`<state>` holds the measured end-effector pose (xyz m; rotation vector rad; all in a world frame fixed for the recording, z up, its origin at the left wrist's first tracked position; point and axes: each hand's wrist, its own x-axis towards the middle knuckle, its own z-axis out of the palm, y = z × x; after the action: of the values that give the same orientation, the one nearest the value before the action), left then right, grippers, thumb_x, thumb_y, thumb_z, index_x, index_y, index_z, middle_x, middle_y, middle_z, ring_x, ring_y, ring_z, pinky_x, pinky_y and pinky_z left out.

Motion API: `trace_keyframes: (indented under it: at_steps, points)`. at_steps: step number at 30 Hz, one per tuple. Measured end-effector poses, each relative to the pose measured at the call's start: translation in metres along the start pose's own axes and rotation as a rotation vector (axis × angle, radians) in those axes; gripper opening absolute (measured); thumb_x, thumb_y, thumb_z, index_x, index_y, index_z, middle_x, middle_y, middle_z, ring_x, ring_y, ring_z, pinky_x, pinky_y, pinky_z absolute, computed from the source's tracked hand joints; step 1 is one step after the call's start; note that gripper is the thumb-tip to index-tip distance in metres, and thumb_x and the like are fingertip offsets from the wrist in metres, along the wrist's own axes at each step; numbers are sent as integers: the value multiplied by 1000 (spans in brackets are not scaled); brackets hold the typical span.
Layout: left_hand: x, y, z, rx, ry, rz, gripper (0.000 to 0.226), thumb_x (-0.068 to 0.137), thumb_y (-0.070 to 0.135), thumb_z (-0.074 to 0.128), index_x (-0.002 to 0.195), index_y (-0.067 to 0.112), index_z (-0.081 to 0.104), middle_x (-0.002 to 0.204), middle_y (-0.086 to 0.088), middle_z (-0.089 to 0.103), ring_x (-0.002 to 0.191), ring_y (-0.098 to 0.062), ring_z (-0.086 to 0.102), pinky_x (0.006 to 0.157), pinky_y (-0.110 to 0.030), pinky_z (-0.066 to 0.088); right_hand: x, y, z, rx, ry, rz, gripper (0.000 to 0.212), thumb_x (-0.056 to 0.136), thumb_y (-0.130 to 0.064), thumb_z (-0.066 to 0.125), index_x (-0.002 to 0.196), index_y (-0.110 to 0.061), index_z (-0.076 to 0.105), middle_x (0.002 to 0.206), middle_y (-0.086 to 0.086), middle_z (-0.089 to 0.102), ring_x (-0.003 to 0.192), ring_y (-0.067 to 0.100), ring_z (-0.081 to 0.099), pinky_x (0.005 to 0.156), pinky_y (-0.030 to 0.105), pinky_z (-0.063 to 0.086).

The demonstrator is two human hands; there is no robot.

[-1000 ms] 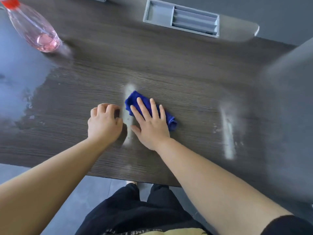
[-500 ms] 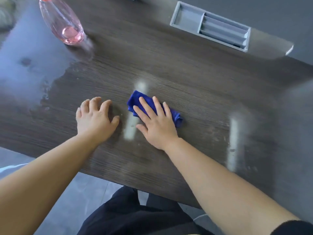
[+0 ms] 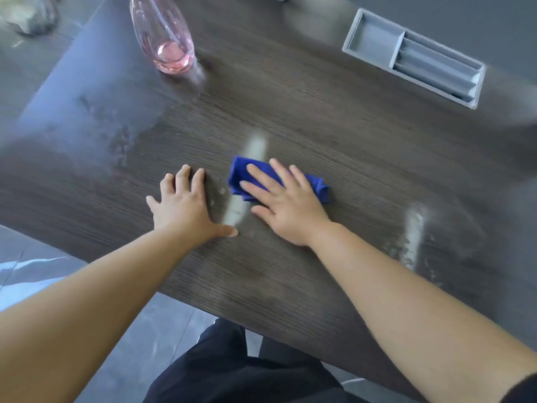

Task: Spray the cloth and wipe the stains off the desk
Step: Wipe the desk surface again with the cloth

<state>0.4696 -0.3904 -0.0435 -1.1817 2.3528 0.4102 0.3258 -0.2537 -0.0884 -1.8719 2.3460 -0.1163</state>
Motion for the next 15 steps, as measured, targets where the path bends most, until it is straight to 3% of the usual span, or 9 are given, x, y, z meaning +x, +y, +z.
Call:
trace_keyframes:
  at_steps: [2,5,7,9,13,15]
  points:
    - [0,1,-1,10,-17,10,133,48,76,71,149,24,1,156,0,-2,142,-30,0,109,-62,19,2,29,-5,-13,19,137,53,94,-49,32,141,-30,43,153,-2,33,137,37,32,109,57,24]
    - [3,3,-5,15,-47,11,130,50,73,73,148,22,4,155,-2,-2,141,-33,0,107,-65,19,51,35,-14,36,-69,559,56,99,-53,20,151,-35,10,160,-8,-3,146,31,0,115,52,4]
    - [4,6,-7,22,-60,14,129,50,71,74,147,21,5,155,-4,-1,140,-34,2,106,-66,20,91,13,-18,54,-110,709,60,98,-55,15,151,-32,-3,159,-5,-15,145,33,-9,115,54,-2]
    - [5,7,-7,33,-63,12,128,51,71,74,147,21,6,154,-5,-1,140,-35,2,105,-67,21,110,-16,-19,77,-147,606,63,98,-57,15,151,-30,-4,158,-3,-17,144,35,-11,114,55,-4]
    - [5,6,-7,36,-79,23,129,53,71,73,148,19,3,156,-6,-3,141,-36,0,105,-67,21,74,-24,-19,-4,-229,37,59,98,-55,24,151,-36,6,159,-9,-8,146,29,-9,116,49,-4]
    - [5,5,-7,34,-79,27,129,53,71,73,148,19,2,156,-5,-4,141,-36,0,105,-67,20,73,6,-26,-7,-238,-21,55,99,-52,28,149,-40,11,159,-13,-4,146,25,-6,115,45,-5]
